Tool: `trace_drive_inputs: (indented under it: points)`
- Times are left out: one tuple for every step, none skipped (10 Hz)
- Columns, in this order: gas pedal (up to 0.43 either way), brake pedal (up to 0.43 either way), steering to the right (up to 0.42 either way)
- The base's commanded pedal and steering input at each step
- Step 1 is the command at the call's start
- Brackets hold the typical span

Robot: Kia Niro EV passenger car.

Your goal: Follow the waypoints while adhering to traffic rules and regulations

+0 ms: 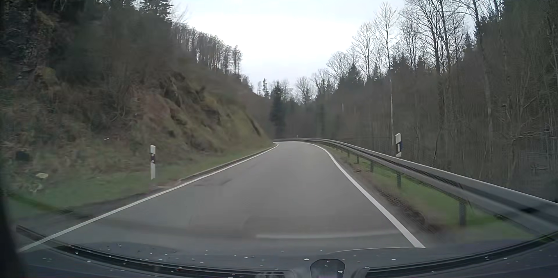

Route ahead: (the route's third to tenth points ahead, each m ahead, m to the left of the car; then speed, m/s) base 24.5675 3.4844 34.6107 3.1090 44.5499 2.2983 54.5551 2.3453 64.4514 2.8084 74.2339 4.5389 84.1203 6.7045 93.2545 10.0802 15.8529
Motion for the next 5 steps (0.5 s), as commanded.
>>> trace_drive_inputs:
  points:
    - [0.0, 0.0, 0.019]
    - [0.0, 0.0, 0.017]
    - [0.0, 0.0, 0.015]
    - [0.0, 0.0, 0.012]
    - [0.0, 0.0, 0.009]
